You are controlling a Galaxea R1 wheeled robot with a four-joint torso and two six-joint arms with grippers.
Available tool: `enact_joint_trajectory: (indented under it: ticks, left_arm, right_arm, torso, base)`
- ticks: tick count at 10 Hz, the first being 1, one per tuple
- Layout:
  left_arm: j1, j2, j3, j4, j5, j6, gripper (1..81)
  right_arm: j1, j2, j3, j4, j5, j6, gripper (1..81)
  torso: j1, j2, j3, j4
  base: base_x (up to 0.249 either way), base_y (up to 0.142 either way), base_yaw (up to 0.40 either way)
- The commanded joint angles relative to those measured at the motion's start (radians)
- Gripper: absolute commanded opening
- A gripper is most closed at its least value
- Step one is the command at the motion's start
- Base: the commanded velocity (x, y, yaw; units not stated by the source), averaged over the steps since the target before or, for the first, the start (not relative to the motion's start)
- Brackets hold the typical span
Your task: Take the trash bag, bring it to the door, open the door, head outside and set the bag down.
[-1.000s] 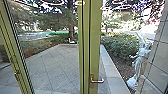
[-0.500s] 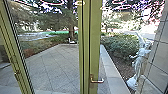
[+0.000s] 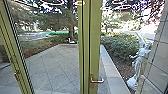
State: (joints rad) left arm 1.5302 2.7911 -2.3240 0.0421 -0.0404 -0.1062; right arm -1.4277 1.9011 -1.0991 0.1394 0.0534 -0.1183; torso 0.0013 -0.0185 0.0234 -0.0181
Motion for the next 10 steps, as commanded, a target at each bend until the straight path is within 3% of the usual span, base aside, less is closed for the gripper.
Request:
enact_joint_trajectory:
  ticks: [1,3,4,8,9,10]
  left_arm:
    - [-0.055,-0.011,0.012,0.007,0.048,0.003,1.0]
    - [-0.055,-0.005,0.012,0.008,0.048,0.003,1.0]
    - [-0.055,0.004,0.012,0.010,0.047,0.003,1.0]
    - [-0.060,0.009,0.011,0.010,0.047,0.002,1.0]
    - [-0.060,0.009,0.011,0.010,0.047,0.002,1.0]
    - [-0.060,0.009,0.011,0.010,0.047,0.002,1.0]
  right_arm:
    - [0.184,-0.211,0.243,0.087,-0.027,0.003,81.1]
    - [0.296,-0.294,0.326,0.187,-0.059,0.003,81.1]
    - [0.368,-0.314,0.351,0.227,-0.113,0.005,81.1]
    - [0.658,-0.269,0.285,0.428,-0.320,0.023,81.1]
    - [0.718,-0.253,0.260,0.440,-0.348,0.057,81.1]
    - [0.791,-0.221,0.210,0.440,-0.415,0.157,81.1]
  torso:
    - [0.000,0.000,0.000,0.000]
    - [0.000,0.000,0.000,0.000]
    - [0.000,0.000,0.000,0.000]
    - [0.000,0.000,0.000,0.000]
    - [0.000,0.000,0.000,0.000]
    - [0.000,0.000,0.000,0.000]
  base:
    - [0.000,0.000,0.000]
    - [0.000,0.000,0.000]
    - [0.000,0.000,0.000]
    - [0.000,0.000,0.000]
    - [0.000,0.000,0.000]
    - [0.000,0.000,0.000]
